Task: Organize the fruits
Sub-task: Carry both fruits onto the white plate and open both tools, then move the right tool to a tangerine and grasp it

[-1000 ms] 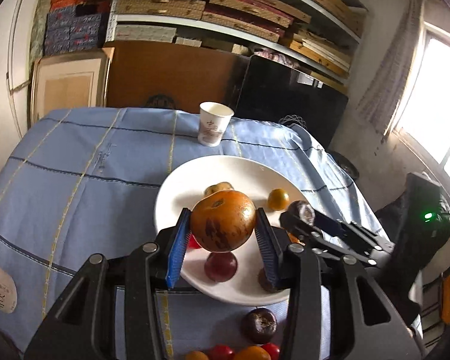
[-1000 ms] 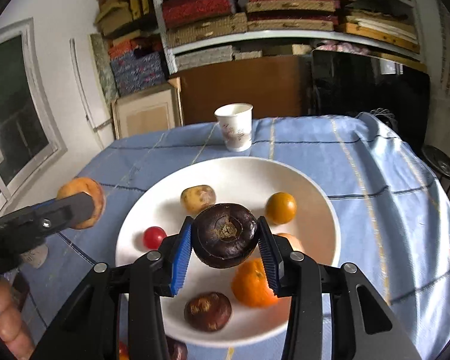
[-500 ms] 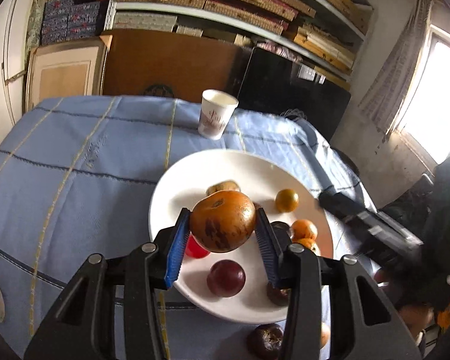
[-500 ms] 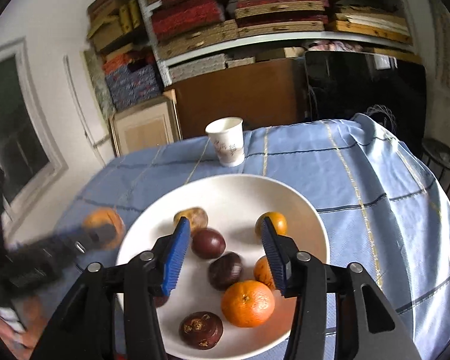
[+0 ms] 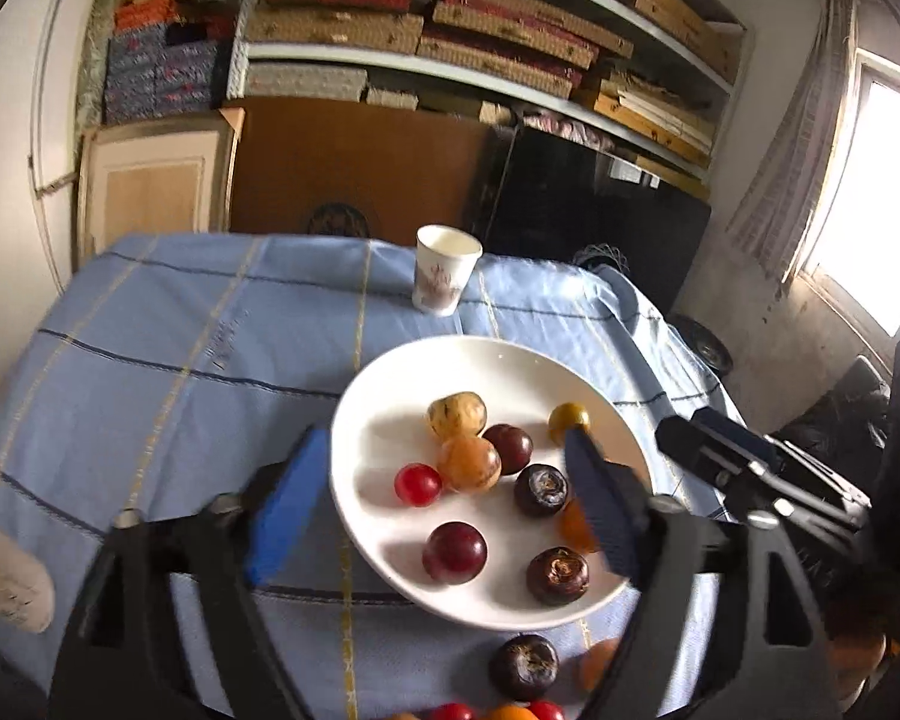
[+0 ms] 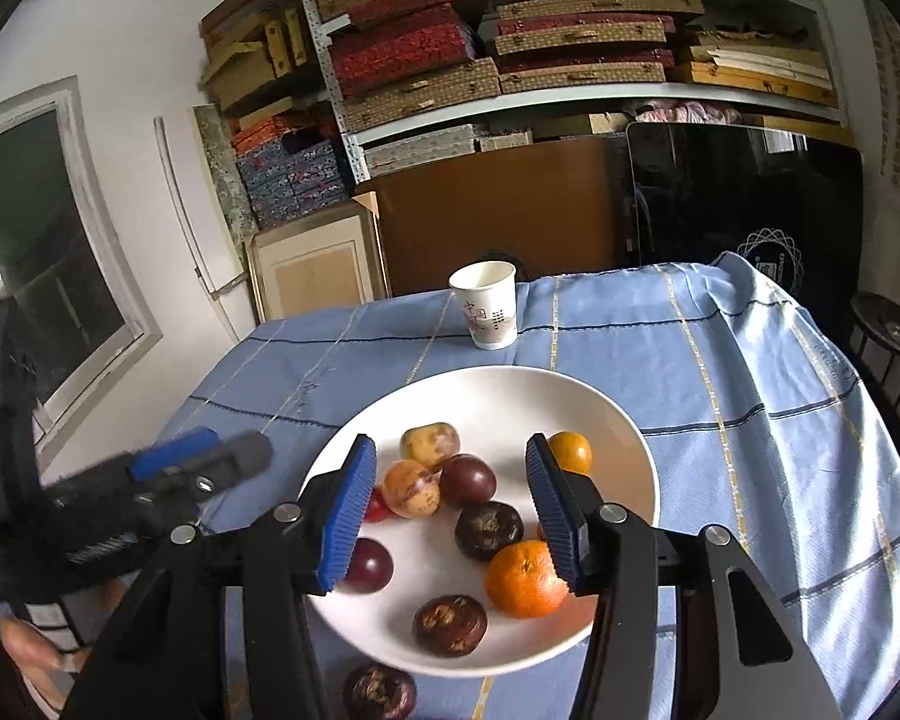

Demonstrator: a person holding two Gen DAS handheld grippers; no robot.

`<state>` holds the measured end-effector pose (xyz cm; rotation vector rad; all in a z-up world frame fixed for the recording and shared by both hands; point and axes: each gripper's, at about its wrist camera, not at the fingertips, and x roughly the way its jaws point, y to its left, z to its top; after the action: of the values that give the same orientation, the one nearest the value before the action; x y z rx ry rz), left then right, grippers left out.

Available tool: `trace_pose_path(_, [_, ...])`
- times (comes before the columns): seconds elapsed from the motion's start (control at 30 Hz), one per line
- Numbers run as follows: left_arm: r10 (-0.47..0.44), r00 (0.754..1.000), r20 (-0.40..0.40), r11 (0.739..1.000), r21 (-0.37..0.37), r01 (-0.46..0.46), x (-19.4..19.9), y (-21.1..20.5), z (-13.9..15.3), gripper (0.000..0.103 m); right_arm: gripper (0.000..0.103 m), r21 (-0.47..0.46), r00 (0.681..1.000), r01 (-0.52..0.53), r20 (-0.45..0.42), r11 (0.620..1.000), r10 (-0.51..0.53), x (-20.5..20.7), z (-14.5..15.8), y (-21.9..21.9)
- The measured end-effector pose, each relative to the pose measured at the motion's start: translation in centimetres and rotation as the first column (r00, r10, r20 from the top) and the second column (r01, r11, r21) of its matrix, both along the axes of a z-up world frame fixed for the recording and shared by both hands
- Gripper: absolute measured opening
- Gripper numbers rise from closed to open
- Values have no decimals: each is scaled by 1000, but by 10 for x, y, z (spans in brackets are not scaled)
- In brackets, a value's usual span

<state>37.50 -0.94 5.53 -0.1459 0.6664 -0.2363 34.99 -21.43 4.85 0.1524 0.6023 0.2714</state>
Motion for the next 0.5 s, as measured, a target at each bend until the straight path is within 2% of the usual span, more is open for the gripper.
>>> trace_pose_path(0.07, [-2, 1000, 13, 1000, 14, 2, -10, -3, 8, 86, 52, -15, 1000, -7, 2, 1000, 7, -9, 2, 1])
trace_pose_path(0.17, [-9, 1000, 21, 999, 43, 8, -32, -7, 16, 97, 55, -60, 1000, -31, -2, 998, 31, -31, -5, 1])
trace_pose_path(0.23, [-4, 1000, 14, 997, 73, 3, -45, -8, 14, 97, 57, -107, 999, -50, -9, 993, 50, -52, -17, -1])
trace_pose_path(0.37, [5, 1000, 5, 997, 73, -6, -77, 3, -5, 98, 58, -141, 991, -128, -59, 982, 120, -84, -39, -1])
trace_pose_path(0.43, [28, 1000, -13, 998, 59, -27, -90, 15, -21, 98, 67, -150, 986, -162, -70, 975, 153, -100, -47, 1])
trace_pose_path(0.5, [74, 996, -55, 997, 39, -72, -99, 30, -39, 98, 69, -172, 982, -184, -72, 968, 173, -115, -54, 6])
